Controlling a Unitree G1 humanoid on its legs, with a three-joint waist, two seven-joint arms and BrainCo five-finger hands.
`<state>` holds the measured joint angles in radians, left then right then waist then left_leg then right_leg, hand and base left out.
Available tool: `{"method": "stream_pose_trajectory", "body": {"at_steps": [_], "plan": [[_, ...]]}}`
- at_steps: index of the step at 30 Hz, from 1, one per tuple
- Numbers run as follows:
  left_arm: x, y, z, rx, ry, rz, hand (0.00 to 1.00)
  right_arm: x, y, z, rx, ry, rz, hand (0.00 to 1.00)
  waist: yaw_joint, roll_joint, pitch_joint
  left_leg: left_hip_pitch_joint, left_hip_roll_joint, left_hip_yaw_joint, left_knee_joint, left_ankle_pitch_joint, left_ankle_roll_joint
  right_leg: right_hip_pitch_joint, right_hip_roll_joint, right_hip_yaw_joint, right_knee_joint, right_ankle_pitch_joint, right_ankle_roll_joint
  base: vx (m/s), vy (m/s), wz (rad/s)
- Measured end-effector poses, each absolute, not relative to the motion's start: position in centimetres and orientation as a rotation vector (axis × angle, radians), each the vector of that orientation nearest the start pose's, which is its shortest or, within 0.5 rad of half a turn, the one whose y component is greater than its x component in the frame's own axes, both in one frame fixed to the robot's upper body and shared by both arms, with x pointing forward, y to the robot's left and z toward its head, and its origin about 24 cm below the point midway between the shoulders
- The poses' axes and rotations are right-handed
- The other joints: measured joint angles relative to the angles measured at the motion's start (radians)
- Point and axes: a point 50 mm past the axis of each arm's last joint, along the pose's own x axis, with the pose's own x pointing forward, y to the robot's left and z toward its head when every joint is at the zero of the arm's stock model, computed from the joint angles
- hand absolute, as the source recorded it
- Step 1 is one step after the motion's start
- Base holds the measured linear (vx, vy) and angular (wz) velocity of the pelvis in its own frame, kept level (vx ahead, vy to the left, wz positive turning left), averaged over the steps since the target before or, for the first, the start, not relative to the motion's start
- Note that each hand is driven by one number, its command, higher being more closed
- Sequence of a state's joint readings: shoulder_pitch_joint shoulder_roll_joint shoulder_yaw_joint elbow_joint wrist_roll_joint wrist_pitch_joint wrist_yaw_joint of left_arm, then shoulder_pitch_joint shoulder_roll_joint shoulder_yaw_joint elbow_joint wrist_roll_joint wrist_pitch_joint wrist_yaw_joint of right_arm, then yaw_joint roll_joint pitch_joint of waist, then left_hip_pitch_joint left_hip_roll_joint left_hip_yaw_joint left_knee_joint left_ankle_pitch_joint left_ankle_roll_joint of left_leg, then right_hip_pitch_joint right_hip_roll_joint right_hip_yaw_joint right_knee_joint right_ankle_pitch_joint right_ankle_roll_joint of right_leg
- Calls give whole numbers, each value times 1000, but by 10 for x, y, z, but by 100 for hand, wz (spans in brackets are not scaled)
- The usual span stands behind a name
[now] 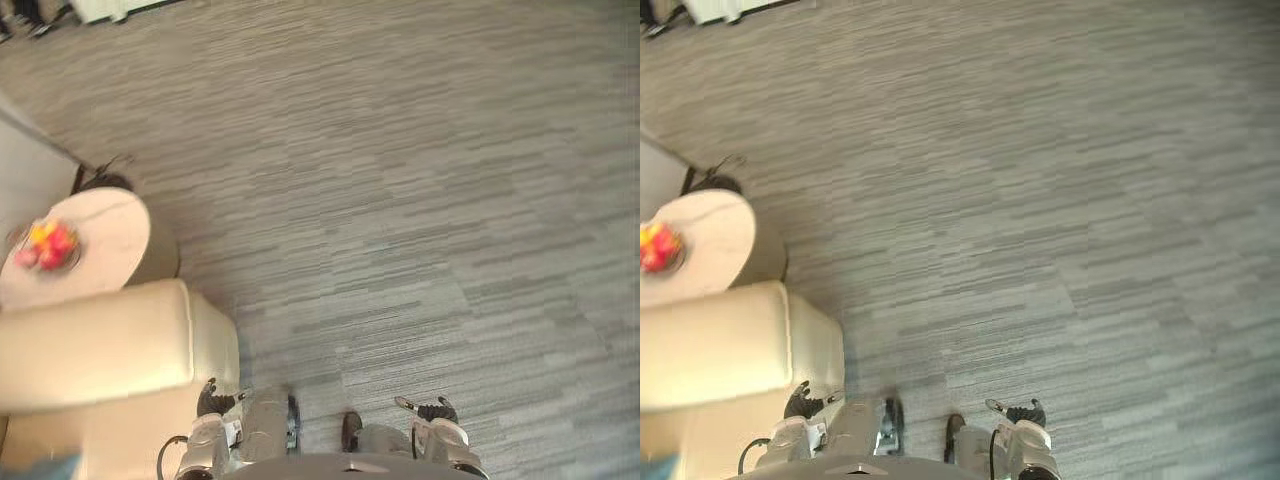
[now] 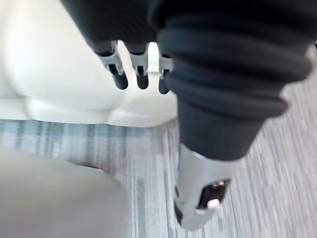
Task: Pick up cushions and gather them together orderly.
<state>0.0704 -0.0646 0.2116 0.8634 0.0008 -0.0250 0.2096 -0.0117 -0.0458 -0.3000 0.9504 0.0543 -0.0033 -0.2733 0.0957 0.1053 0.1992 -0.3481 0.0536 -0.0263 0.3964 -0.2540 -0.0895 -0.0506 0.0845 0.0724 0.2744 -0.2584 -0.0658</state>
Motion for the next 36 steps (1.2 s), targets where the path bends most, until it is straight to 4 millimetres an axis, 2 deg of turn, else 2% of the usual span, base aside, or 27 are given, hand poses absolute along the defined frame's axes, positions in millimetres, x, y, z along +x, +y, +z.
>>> {"method": "stream_pose_trajectory", "body": {"at_steps": [2, 3, 4, 5, 6, 7, 8, 9, 10, 11, 14, 16, 17, 18, 19, 21, 22, 23, 25, 27, 29, 30, 32, 33, 34, 35, 36], "plan": [[132, 172, -143, -54, 922, 391, 0, 136, -220, -140, 26, 940, -576, 0, 5, -3, -9, 7, 3, -19, 4, 95, 27, 19, 1, 48, 3, -31, 14, 463, 334, -119], [133, 175, -141, -49, 913, 395, 0, 135, -217, -138, 36, 923, -577, 0, 5, -29, -23, 4, -6, 12, 46, 103, 50, 15, -20, 76, 33, -71, 32, 563, 399, -96], [134, 178, -141, -42, 908, 395, 0, 132, -214, -139, 44, 926, -578, 0, 5, -48, -25, 5, -7, 35, 59, 84, 58, 9, -31, 80, 59, -75, 42, 484, 293, -93], [136, 183, -139, -28, 895, 398, 0, 129, -208, -141, 57, 934, -572, 0, 11, -83, -27, 13, -8, 79, 81, 51, 77, -22, -50, 77, 119, -85, 60, 372, 201, -71], [137, 186, -138, -19, 890, 398, 0, 130, -205, -141, 64, 935, -566, 0, 15, -95, -28, 20, -6, 101, 89, 34, 84, -38, -59, 73, 152, -88, 78, 430, 222, -106], [138, 188, -138, 6, 891, 381, 0, 135, -200, -140, 73, 925, -555, 0, 13, -106, -30, 48, 1, 151, 99, 0, 112, -90, -88, 19, 270, -90, 181, 370, 206, -106], [138, 187, -138, 20, 895, 367, 0, 140, -200, -139, 73, 916, -549, 0, 13, -105, -28, 79, 6, 184, 96, -18, 124, -132, -122, -52, 355, -92, 228, 288, 161, -103], [138, 187, -138, 28, 898, 358, 0, 143, -199, -138, 70, 912, -544, 0, 13, -101, -25, 97, 10, 202, 90, -23, 129, -147, -147, -106, 389, -95, 225, 320, 175, -96], [137, 186, -139, 45, 903, 341, 0, 150, -199, -136, 59, 901, -531, 0, 8, -86, -16, 153, 25, 233, 70, -27, 136, -161, -227, -316, 428, -109, 169, 306, 131, -92], [137, 187, -140, 55, 909, 336, 0, 154, -198, -135, 57, 893, -523, 0, 10, -73, -8, 196, 43, 265, 45, -27, 136, -162, -269, -459, 431, -114, 138, 365, 149, -91], [131, 196, -142, 81, 937, 351, 0, 161, -196, -134, 46, 893, -502, 0, 9, -57, 2, 272, 73, 334, -11, -27, 136, -204, -286, -629, 381, -92, 95, 239, 45, -83], [133, 198, -142, 90, 939, 351, 0, 161, -201, -133, 35, 888, -509, 0, 6, -65, 10, 299, 74, 360, -28, -27, 135, -249, -262, -663, 297, -61, 71, 303, -29, -63], [134, 201, -142, 104, 941, 348, 0, 158, -205, -134, 27, 894, -519, 0, 0, -93, 5, 310, 57, 373, -30, -32, 103, -268, -221, -653, 137, 56, 33, 323, -73, -36], [133, 203, -142, 114, 942, 348, 0, 154, -206, -135, 25, 904, -524, 0, -10, -112, 11, 323, 38, 377, -25, -38, 92, -269, -220, -646, 79, 156, -2, 352, -96, -28], [133, 197, -144, 102, 959, 340, 0, 150, -212, -136, 8, 913, -533, 0, -19, -80, 18, 334, 52, 366, 2, -62, 57, -262, -204, -629, 84, 186, -25, 340, -66, -45], [134, 191, -145, 91, 955, 328, 0, 149, -223, -135, -17, 910, -549, 0, -12, -52, 18, 285, 106, 363, 147, -62, 53, -246, -146, -587, 41, 173, -24, 313, -45, -71], [136, 191, -144, 92, 951, 324, 0, 148, -225, -135, -23, 912, -550, 0, -12, -37, 28, 234, 142, 346, 275, -43, 66, -224, -119, -575, 32, 159, -28, 331, -28, -57], [138, 192, -143, 92, 943, 325, 0, 143, -226, -137, -14, 928, -563, 0, -14, -25, 45, 172, 182, 278, 485, 13, 88, -169, -92, -561, 21, 131, -33, 376, -5, -48], [141, 193, -141, 93, 924, 329, 0, 140, -226, -138, -15, 936, -571, 0, -9, -25, 59, 135, 185, 228, 603, -13, 92, -115, -81, -544, 23, 107, -30, 287, 5, -29], [145, 198, -138, 99, 901, 336, 0, 137, -224, -139, -15, 945, -585, 0, -4, -44, 75, 67, 172, 201, 650, -39, 84, -40, -81, -526, 11, 66, -28, 244, -1, -15], [147, 199, -136, 105, 891, 334, 0, 136, -222, -140, -12, 951, -596, 0, 10, -44, 73, -5, 150, 190, 568, -47, 78, 2, -81, -507, -12, 55, -15, 282, 60, -30], [147, 199, -136, 108, 890, 330, 0, 138, -222, -139, -4, 946, -601, 0, 30, -50, 72, -55, 121, 191, 404, -44, 75, 15, -84, -476, -38, 55, -4, 299, 116, -49], [146, 199, -137, 110, 899, 329, 0, 141, -221, -138, 1, 939, -599, 0, 36, -50, 71, -73, 93, 186, 264, -28, 67, 28, -91, -459, -56, 53, 8, 235, 108, -36], [144, 200, -137, 117, 904, 326, 0, 141, -219, -139, 13, 941, -601, 0, 40, -54, 73, -73, 60, 178, 108, 21, 59, 45, -106, -446, -68, 46, 26, 300, 142, -28], [142, 200, -138, 119, 912, 324, 0, 140, -218, -140, 24, 945, -608, 0, 44, -60, 75, -66, 31, 162, -44, 107, 53, 67, -121, -429, -86, 38, 49, 315, 153, -30], [141, 200, -139, 120, 917, 323, 0, 138, -218, -140, 30, 949, -613, 0, 49, -62, 74, -58, 22, 161, -86, 156, 51, 77, -128, -418, -92, 32, 59, 438, 211, -43], [137, 199, -140, 126, 928, 317, 0, 134, -216, -142, 34, 961, -614, 0, 61, -70, 66, -26, 3, 166, -136, 259, 50, 95, -139, -382, -106, 22, 77, 503, 219, -45]]}}
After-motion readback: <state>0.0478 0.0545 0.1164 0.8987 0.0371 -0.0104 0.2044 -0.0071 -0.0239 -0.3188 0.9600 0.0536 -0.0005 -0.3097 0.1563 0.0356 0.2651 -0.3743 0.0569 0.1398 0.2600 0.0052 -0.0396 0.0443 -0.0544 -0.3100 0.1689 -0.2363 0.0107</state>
